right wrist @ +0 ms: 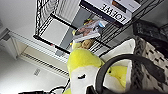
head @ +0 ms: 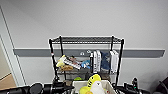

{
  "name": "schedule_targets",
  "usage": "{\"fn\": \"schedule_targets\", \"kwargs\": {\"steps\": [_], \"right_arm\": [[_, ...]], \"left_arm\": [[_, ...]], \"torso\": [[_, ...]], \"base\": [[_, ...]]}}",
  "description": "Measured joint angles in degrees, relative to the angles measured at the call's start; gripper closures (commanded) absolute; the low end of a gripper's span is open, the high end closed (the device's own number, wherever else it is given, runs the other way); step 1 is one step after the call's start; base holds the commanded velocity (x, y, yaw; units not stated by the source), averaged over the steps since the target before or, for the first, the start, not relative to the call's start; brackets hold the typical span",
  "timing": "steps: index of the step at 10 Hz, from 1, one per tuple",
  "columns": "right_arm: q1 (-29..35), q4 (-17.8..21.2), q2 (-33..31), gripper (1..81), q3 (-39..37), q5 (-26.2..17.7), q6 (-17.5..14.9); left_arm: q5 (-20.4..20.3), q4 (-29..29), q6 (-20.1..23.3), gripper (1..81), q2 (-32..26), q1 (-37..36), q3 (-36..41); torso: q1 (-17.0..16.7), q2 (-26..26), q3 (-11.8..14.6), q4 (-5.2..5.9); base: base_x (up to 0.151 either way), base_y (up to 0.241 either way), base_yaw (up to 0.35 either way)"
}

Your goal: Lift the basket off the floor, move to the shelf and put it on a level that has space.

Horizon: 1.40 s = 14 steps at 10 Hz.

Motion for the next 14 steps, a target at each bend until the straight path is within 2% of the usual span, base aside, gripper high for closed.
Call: {"fn": "schedule_targets", "kwargs": {"steps": [3, 6, 10, 14], "right_arm": [[-0.02, 0.0, -1.08, 81.1, 1.56, 0.05, 0.0], [-0.57, 0.0, -2.93, 81.1, 5.12, 0.99, -0.23], [-4.38, -0.11, -4.28, 81.1, 8.48, 3.32, -0.48], [-4.02, -0.13, -4.41, 81.1, 9.17, 4.02, -0.63]], "left_arm": [[-0.09, 0.0, 0.02, 81.1, -0.52, 0.0, 1.15], [-0.94, 0.0, 0.2, 81.1, -2.95, 0.33, 4.79], [-1.57, 0.02, 0.24, 81.1, -4.41, 1.85, 7.38], [-1.95, 0.02, 0.24, 81.1, -4.39, 1.79, 7.61]], "torso": [[0.02, 0.0, 0.0, 0.0], [0.07, 0.02, -0.02, 0.0], [0.0, -0.02, 0.0, 0.0], [-0.13, -0.07, 0.05, 0.0]], "base": [[0.079, 0.0, 0.0], [0.0, 0.0, 0.0], [0.0, 0.0, 0.0], [0.086, 0.0, 0.0]]}}
